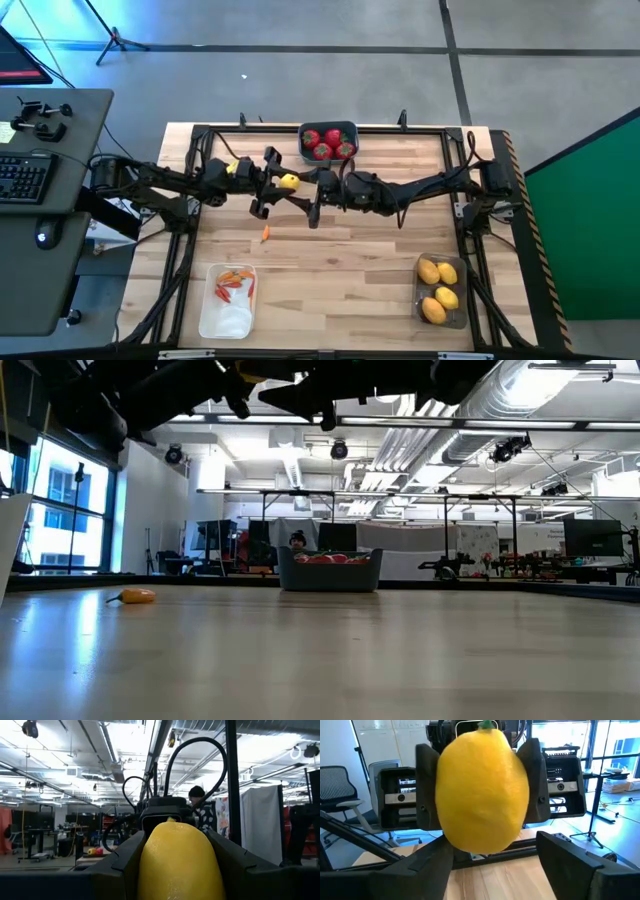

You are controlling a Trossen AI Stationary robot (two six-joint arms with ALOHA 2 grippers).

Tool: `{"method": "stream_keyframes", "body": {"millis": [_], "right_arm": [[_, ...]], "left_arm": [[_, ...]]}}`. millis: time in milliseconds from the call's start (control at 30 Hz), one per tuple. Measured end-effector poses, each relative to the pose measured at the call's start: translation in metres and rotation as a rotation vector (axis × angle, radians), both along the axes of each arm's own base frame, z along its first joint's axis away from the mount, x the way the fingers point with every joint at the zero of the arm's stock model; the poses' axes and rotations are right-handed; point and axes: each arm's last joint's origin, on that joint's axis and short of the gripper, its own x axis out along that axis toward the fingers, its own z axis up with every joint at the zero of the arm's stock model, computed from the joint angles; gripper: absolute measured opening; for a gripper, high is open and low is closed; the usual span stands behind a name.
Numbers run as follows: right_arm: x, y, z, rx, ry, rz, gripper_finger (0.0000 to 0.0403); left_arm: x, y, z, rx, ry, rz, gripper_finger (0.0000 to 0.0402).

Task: Sort produce into baskets
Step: Put the yellow lemon into the black transparent bin

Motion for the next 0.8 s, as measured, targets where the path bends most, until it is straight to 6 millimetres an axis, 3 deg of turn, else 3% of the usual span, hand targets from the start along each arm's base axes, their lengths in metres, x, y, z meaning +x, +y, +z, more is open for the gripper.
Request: {"method": "stream_keyframes", "body": {"millis": [500, 800], "right_arm": [[0.000, 0.000, -0.002, -0.068, 0.027, 0.004, 0.0095], [0.000, -0.001, -0.006, -0.067, 0.066, -0.012, 0.0066]], "left_arm": [[0.004, 0.005, -0.008, -0.008, 0.034, 0.019, 0.0171], [0.004, 0.011, -0.009, -0.005, 0.050, 0.042, 0.0210]]}}
